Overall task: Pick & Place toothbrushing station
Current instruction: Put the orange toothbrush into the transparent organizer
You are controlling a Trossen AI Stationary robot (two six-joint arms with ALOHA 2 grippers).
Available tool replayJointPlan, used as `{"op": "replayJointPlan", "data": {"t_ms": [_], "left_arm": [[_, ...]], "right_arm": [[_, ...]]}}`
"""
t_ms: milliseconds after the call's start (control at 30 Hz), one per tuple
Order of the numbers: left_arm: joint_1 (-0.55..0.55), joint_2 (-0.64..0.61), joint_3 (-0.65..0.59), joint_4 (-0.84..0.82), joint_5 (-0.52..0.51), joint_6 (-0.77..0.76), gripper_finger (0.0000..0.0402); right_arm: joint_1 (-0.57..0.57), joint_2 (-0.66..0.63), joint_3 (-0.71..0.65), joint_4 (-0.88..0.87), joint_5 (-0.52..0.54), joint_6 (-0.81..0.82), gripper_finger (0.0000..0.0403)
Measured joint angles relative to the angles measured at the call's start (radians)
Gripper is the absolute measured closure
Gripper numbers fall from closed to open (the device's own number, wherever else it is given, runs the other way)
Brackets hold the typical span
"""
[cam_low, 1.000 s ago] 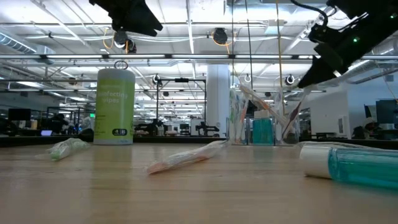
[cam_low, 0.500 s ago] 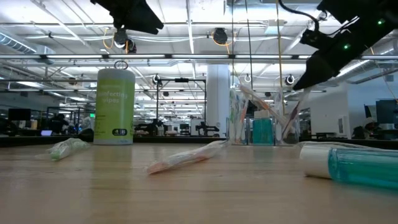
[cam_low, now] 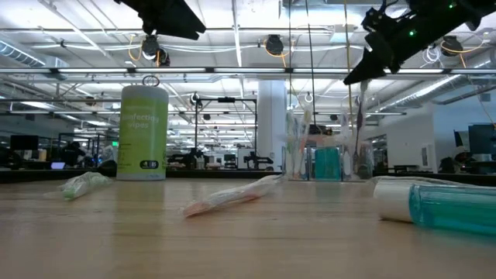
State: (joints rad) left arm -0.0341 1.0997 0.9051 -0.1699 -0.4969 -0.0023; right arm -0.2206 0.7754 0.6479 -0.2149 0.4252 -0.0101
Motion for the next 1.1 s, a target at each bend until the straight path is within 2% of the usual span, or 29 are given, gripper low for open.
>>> {"op": "replayJointPlan", "data": {"t_ms": [100,233,467,567,633,733,1100], "left_arm": [[0.0,0.0,0.0,-0.001,0.0,-0.001,0.0183],[0.0,0.0,0.0,-0.004,0.0,-0.001,0.0183],[0.0,0.0,0.0,-0.004,0.0,-0.001,0.0183],[0.0,0.0,0.0,-0.005,0.001,-0.002,0.0183],[0.0,0.0,0.0,-0.005,0.001,-0.002,0.0183],[0.0,0.0,0.0,-0.007,0.001,-0.002,0.0183],[0.0,0.0,0.0,-0.012,0.001,-0.002,0.0183]], "right_arm": [[-0.049,0.01,0.0,-0.032,-0.061,0.084,0.0402],[-0.075,0.039,0.0,-0.105,-0.059,0.118,0.0402],[-0.118,0.096,0.0,0.011,-0.053,0.004,0.0399],[-0.148,0.109,0.0,0.061,0.007,-0.06,0.0388],[-0.171,0.111,0.0,0.054,0.049,-0.098,0.0376],[-0.209,0.111,0.0,0.052,0.044,-0.122,0.0353],[-0.335,0.11,0.0,0.071,0.052,-0.119,0.0229]]}}
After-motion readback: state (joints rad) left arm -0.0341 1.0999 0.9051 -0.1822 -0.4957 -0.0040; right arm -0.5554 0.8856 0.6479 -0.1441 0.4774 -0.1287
